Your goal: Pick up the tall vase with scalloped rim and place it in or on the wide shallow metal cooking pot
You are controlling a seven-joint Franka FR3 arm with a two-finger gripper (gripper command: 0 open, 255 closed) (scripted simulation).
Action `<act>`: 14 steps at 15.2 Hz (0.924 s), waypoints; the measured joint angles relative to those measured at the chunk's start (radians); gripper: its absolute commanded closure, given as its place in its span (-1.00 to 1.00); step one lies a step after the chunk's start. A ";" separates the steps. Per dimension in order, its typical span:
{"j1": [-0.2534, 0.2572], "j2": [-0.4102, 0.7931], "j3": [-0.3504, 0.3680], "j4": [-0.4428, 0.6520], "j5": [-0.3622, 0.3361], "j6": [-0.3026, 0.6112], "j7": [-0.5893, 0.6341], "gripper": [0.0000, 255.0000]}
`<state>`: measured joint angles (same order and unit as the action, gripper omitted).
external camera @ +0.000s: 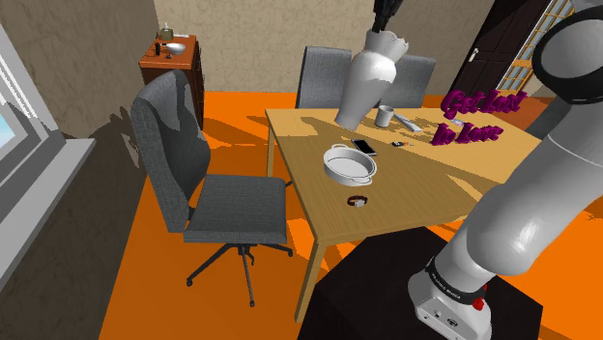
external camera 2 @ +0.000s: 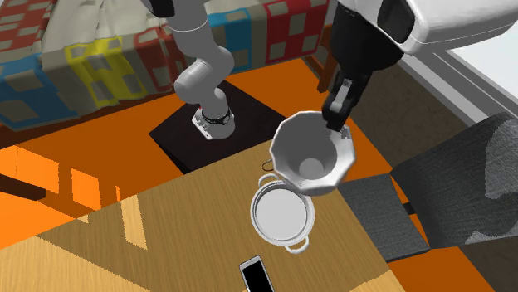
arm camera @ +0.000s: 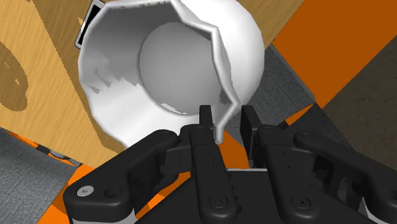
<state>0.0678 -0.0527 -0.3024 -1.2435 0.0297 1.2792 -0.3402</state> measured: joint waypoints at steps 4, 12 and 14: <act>0.005 -0.044 0.008 -0.110 -0.014 0.069 0.007 1.00; 0.009 -0.118 0.021 -0.310 -0.036 0.197 0.022 1.00; 0.009 -0.134 0.022 -0.354 -0.040 0.227 0.023 1.00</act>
<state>0.0767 -0.1865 -0.2801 -1.5978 -0.0103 1.5058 -0.3170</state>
